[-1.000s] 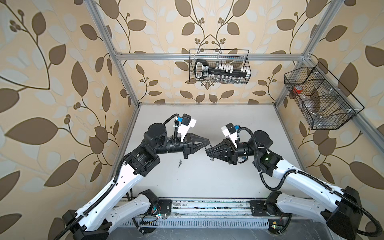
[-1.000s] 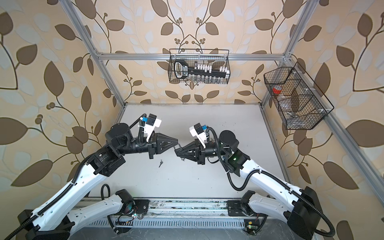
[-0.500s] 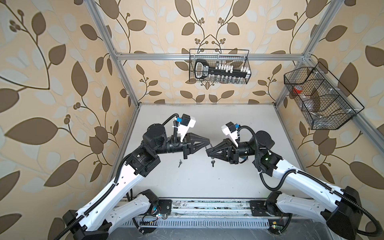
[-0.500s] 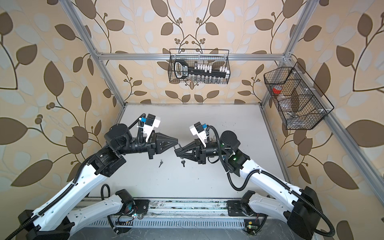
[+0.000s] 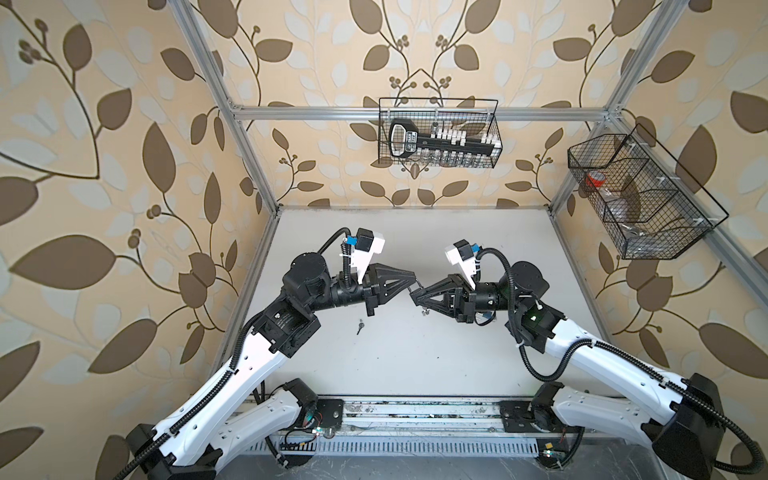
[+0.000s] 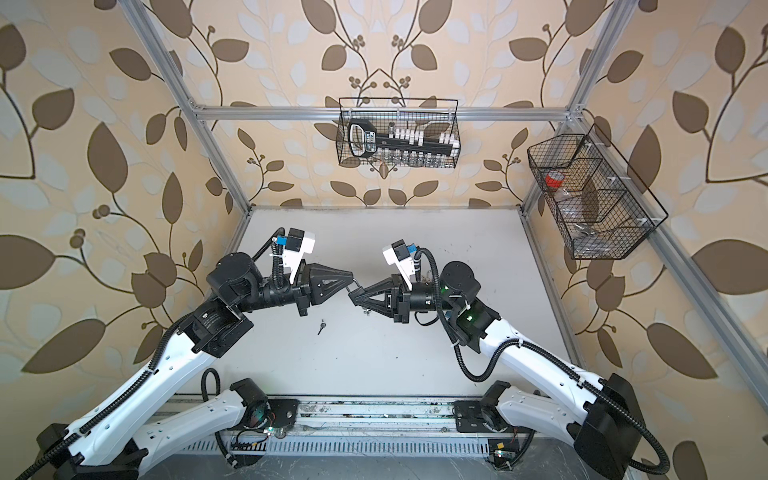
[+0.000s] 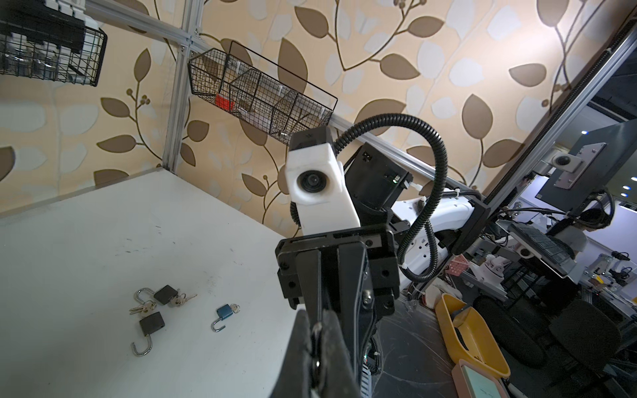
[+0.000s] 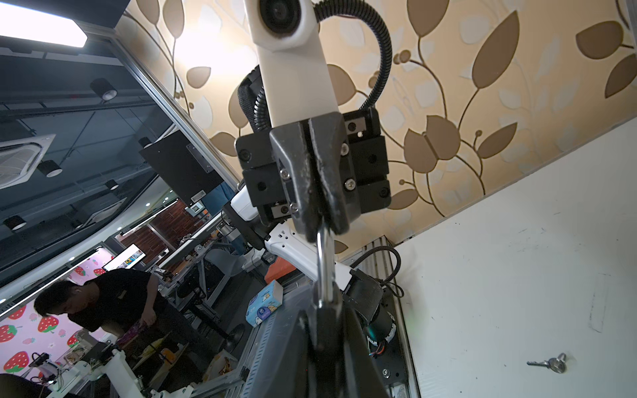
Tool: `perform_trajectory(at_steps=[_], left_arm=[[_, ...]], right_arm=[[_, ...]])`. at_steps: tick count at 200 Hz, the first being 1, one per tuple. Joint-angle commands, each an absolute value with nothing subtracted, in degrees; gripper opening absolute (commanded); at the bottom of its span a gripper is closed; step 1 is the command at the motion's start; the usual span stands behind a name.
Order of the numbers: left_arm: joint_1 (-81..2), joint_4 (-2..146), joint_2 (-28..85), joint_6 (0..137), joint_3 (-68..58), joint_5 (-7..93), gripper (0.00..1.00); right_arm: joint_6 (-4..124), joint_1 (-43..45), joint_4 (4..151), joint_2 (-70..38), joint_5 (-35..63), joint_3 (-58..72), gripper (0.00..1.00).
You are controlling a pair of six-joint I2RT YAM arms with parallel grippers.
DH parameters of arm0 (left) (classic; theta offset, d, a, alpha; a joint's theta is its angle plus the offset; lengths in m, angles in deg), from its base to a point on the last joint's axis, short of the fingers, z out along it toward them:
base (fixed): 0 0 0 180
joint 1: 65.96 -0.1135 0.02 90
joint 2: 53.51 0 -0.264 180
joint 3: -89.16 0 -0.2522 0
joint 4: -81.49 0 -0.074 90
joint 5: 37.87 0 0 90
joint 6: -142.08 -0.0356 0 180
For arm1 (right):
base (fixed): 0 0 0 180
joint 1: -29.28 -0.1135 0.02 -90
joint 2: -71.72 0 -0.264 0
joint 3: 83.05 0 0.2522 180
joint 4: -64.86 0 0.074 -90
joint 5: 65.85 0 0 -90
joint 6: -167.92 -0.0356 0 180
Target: Lock with the key
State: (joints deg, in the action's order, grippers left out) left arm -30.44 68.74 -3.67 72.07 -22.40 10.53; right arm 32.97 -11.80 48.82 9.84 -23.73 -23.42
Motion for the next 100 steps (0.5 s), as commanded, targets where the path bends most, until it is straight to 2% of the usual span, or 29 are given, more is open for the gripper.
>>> perform_trajectory(at_steps=[1,63,100], left_arm=[[-29.21,59.49,-3.13,72.53,-25.99,3.99,0.0],[-28.7,61.69,-3.61,74.99,-27.85,2.57,0.0],[-28.28,62.45,-3.29,76.32,-28.22,2.47,0.0]], right_arm=[[31.71,-10.67,36.12,11.62,-14.89,-21.08,0.0],[30.07,-10.65,34.06,11.72,-12.31,-21.51,0.0],[39.67,-10.71,42.37,13.26,-9.05,-20.88,0.0]])
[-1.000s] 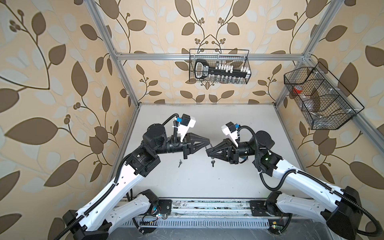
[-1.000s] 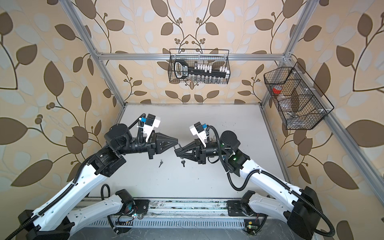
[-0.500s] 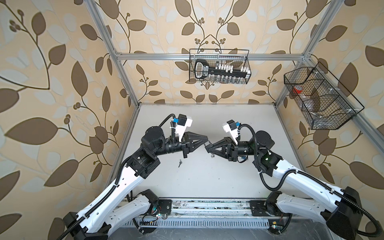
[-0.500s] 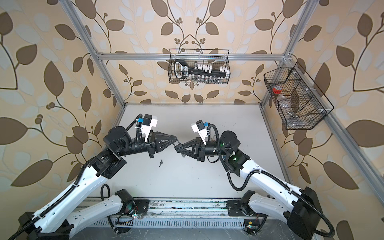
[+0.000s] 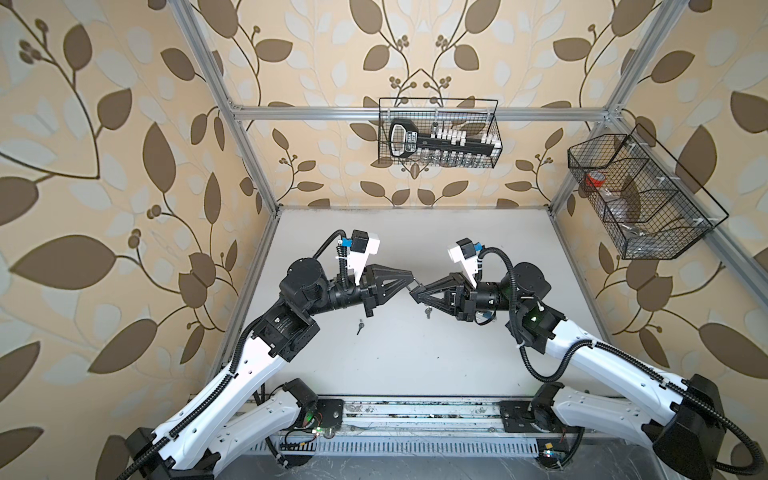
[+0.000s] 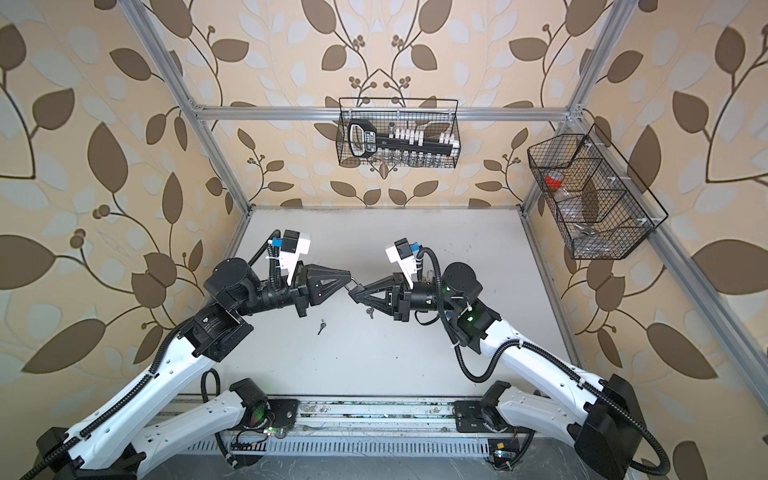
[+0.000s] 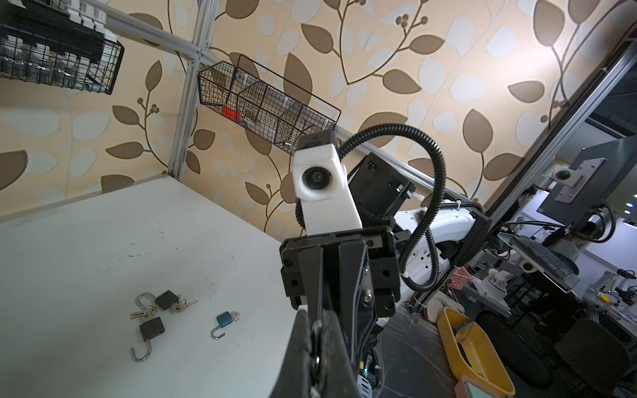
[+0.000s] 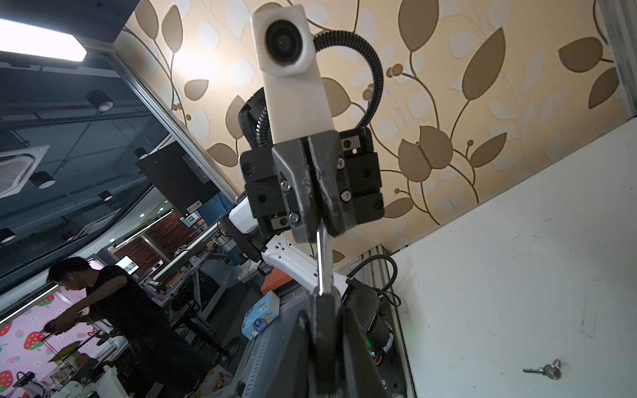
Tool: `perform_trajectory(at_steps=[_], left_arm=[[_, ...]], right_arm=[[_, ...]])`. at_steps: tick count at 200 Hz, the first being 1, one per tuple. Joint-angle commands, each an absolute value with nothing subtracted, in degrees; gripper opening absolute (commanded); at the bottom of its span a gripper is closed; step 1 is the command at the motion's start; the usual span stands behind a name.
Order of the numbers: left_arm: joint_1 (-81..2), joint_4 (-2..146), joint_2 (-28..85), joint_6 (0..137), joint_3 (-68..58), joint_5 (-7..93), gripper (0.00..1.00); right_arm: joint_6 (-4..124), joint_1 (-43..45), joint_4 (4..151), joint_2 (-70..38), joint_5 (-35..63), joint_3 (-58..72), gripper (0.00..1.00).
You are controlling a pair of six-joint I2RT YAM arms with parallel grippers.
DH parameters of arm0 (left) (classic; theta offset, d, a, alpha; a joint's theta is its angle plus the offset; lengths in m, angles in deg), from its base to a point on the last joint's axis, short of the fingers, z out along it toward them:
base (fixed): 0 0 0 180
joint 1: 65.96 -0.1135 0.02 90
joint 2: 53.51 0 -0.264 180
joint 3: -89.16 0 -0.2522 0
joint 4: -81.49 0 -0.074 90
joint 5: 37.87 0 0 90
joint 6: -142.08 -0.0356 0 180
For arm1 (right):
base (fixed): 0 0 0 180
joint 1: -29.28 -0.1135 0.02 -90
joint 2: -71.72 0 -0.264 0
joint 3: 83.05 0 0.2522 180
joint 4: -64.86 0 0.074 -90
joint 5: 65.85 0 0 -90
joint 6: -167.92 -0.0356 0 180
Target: Lock with the key
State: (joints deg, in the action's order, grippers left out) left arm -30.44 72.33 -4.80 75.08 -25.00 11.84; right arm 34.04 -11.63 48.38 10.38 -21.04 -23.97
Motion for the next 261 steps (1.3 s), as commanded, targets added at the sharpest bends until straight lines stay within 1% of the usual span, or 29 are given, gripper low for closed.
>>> perform_trajectory(at_steps=[1,39,94,147,180,192,229,261], left_arm=[[-28.23,62.45,-3.31,76.37,-28.21,2.43,0.0],[-27.98,64.1,-3.34,78.13,-29.07,2.65,0.0],[-27.06,65.42,-2.82,78.31,-29.82,2.82,0.0],[-23.14,66.14,-0.36,78.0,-29.83,3.12,0.0],[-22.71,67.03,-0.45,78.72,-31.03,3.84,0.0],[-22.72,65.74,-1.64,77.96,-30.64,5.99,0.0],[-23.1,60.09,-7.98,75.65,-26.84,19.75,0.0],[-23.36,57.76,-9.65,74.32,-21.57,23.94,0.0]], right_arm=[[39.85,-10.71,42.48,13.31,-8.93,-20.91,0.0],[41.53,-11.02,42.23,14.0,-7.82,-21.48,0.0],[31.04,-11.07,36.97,11.91,-10.04,-20.94,0.0],[32.65,-11.11,39.28,10.48,-8.57,-18.65,0.0],[33.68,-10.98,39.19,10.06,-8.56,-17.42,0.0],[35.23,-10.85,40.43,10.65,-8.44,-17.67,0.0],[44.82,-10.82,48.85,14.97,-11.15,-20.85,0.0],[47.35,-10.87,52.19,18.89,-15.03,-25.25,0.0]])
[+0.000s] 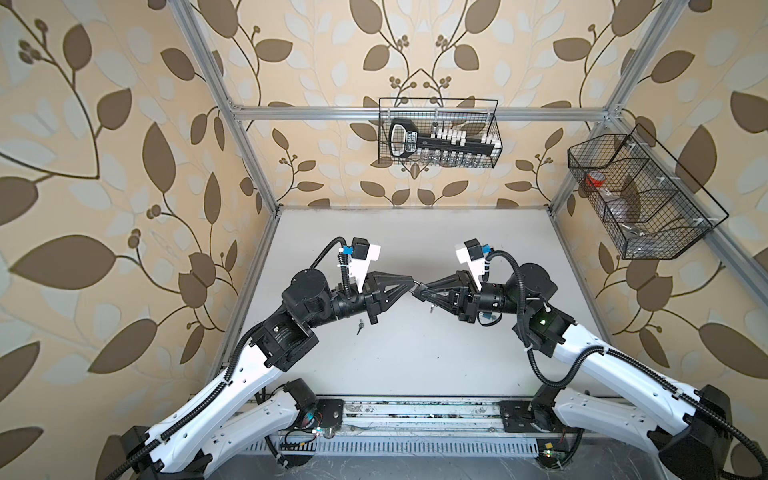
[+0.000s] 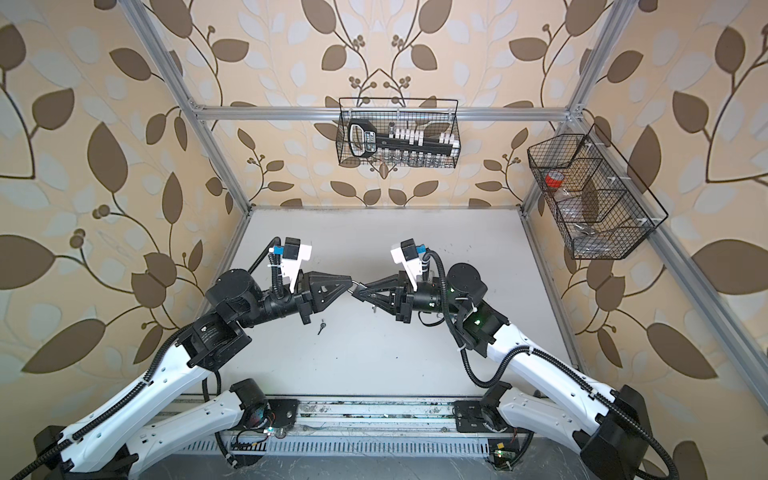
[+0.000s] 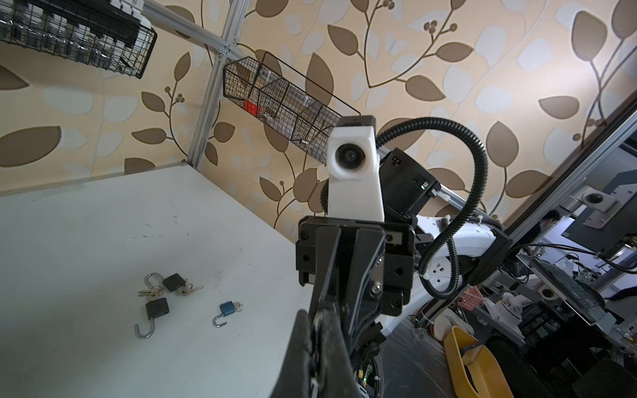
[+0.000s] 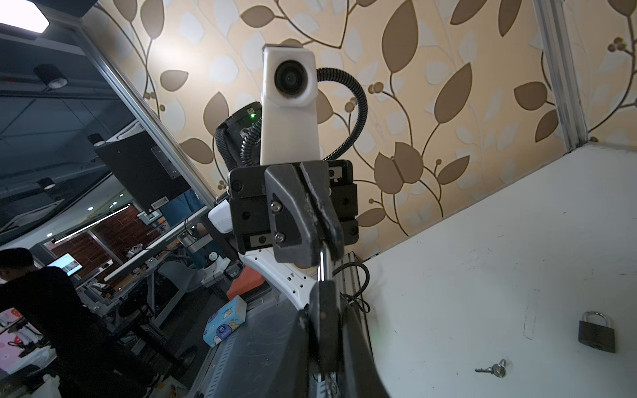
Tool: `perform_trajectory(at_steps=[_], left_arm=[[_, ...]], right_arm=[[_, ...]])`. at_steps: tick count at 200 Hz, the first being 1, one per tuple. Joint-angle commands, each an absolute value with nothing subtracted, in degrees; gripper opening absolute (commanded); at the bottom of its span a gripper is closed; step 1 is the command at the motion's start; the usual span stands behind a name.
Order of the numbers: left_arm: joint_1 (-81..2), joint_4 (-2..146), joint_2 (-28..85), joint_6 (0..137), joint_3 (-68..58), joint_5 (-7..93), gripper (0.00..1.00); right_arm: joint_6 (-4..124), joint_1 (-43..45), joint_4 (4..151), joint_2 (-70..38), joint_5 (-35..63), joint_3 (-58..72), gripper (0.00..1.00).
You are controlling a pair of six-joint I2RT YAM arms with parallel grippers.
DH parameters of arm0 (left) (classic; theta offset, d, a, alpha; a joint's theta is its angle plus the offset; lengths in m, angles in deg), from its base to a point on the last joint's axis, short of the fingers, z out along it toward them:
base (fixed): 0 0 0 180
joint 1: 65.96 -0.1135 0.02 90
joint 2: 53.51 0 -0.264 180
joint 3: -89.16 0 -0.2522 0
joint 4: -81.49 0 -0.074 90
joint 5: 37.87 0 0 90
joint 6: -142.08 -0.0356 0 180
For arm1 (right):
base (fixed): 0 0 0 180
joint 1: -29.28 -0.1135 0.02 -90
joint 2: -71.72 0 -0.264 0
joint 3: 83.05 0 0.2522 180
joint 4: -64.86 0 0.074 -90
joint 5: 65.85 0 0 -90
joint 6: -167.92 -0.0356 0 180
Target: Lock with the key
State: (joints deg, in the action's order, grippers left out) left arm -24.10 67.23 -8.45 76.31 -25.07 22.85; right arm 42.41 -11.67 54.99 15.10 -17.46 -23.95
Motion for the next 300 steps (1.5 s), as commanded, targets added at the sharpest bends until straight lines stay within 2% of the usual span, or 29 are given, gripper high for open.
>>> perform_trajectory(at_steps=[1,45,60,64,80,88,98,113,158,212,254,300], left_arm=[[-23.39,57.73,-9.65,74.32,-21.38,24.02,0.0],[-23.41,59.3,-6.72,75.3,-18.36,19.71,0.0],[-23.43,60.22,-6.01,76.05,-18.54,18.94,0.0],[-23.39,60.3,-5.94,76.15,-18.61,18.99,0.0],[-23.42,60.26,-6.2,76.21,-18.81,20.36,0.0],[-23.38,59.85,-6.49,76.15,-18.72,21.4,0.0],[-23.43,59.11,-6.71,75.98,-18.44,23.05,0.0],[-23.42,56.67,-6.62,75.46,-17.46,26.09,0.0],[-23.43,50.49,-5.81,76.04,-15.12,35.87,0.0],[-23.43,48.94,-5.89,78.61,-15.03,42.21,0.0],[-23.42,49.16,-5.98,78.71,-15.03,41.57,0.0],[-23.42,49.28,-6.05,78.71,-15.09,41.09,0.0]], right_arm=[[47.3,-10.88,52.22,18.98,-15.13,-25.3,0.0],[46.38,-10.96,51.98,18.06,-18.21,-25.38,0.0],[46.95,-10.98,52.08,17.61,-18.29,-24.49,0.05],[47.1,-10.98,52.08,17.4,-18.37,-24.15,0.08],[47.83,-10.97,52.66,16.82,-18.87,-23.5,0.32],[48.67,-10.98,53.24,16.83,-18.83,-23.34,0.41],[50.61,-10.98,54.9,17.23,-18.13,-23.29,0.48],[55.56,-11.03,60.28,18.37,-15.32,-23.2,0.53],[67.48,-12.12,69.76,22.09,-0.62,-26.54,0.54],[68.27,-21.09,64.16,18.76,15.27,-30.7,0.54],[66.02,-23.02,55.41,14.11,17.56,-32.29,0.53],[65.52,-23.11,52.78,11.54,17.64,-31.21,0.45]])
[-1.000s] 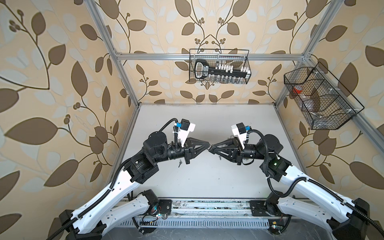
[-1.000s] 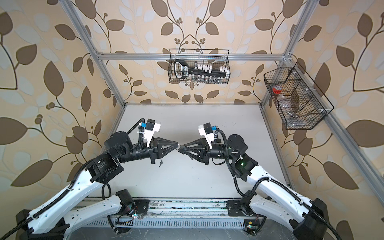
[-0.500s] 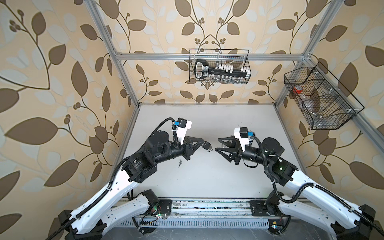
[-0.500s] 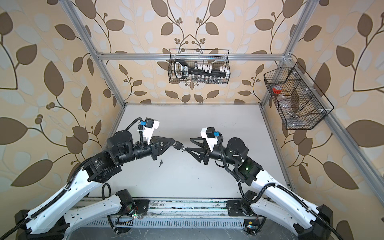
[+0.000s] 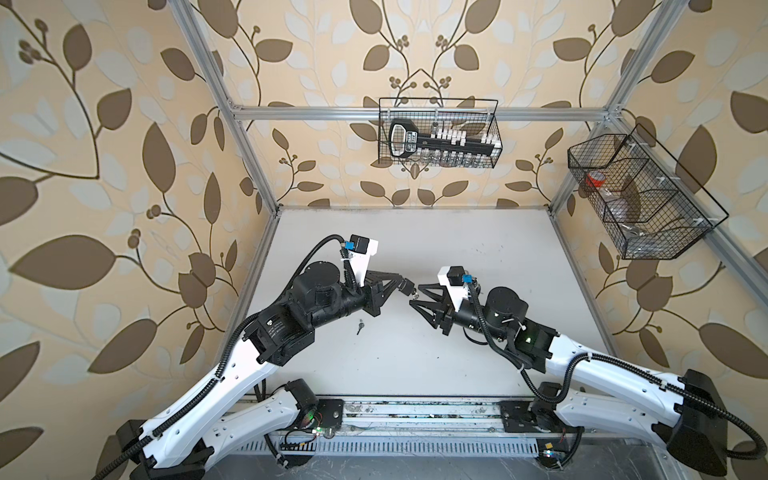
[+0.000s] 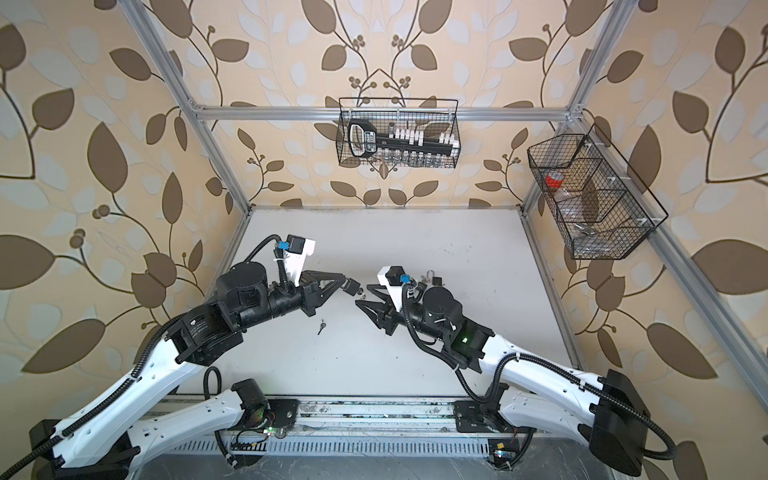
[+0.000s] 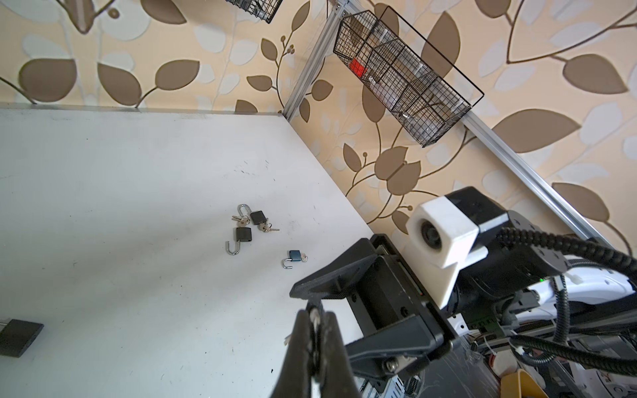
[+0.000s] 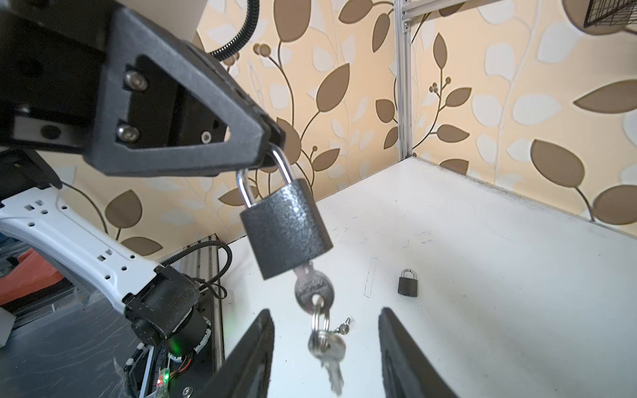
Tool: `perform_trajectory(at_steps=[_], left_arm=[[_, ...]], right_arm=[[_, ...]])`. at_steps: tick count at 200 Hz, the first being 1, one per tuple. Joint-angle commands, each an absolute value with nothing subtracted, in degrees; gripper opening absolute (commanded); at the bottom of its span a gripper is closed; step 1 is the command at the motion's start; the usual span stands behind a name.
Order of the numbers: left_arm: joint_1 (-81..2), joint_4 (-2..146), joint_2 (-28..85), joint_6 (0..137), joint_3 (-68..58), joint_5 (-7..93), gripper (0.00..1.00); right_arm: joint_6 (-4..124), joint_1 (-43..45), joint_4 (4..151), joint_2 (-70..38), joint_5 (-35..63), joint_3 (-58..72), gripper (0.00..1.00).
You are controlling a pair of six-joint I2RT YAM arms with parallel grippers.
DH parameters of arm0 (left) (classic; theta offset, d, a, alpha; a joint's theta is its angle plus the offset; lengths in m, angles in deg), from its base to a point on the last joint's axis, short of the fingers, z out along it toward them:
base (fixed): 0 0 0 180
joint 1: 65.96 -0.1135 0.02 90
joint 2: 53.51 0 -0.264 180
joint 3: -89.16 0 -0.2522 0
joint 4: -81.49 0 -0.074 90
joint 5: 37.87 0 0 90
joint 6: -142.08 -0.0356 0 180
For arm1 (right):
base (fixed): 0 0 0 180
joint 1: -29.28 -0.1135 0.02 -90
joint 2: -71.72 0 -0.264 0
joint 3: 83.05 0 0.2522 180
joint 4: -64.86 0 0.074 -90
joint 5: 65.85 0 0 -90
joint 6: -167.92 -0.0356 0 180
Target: Lock with the key
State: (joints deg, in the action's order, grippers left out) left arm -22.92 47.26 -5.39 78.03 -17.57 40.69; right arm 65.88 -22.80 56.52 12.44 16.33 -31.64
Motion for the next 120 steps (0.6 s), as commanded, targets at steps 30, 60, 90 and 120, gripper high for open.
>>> perform_trajectory(at_steps=[30,60,90,120], left_arm=[[-23.4,49.48,-6.06,78.74,-15.2,40.95,0.0],[-23.42,49.67,-6.1,78.89,-15.29,40.85,0.0],[-23.43,49.7,-5.98,78.84,-15.08,40.53,0.0],[-23.42,49.7,-6.02,78.89,-15.29,40.69,0.0]], right_arm=[[65.79,-23.11,53.6,10.91,17.73,-31.06,0.37],[65.61,-23.11,53.97,10.65,18.28,-31.67,0.36],[65.52,-23.11,53.8,10.29,18.27,-31.64,0.32],[65.71,-23.08,53.82,9.83,17.69,-31.37,0.23]])
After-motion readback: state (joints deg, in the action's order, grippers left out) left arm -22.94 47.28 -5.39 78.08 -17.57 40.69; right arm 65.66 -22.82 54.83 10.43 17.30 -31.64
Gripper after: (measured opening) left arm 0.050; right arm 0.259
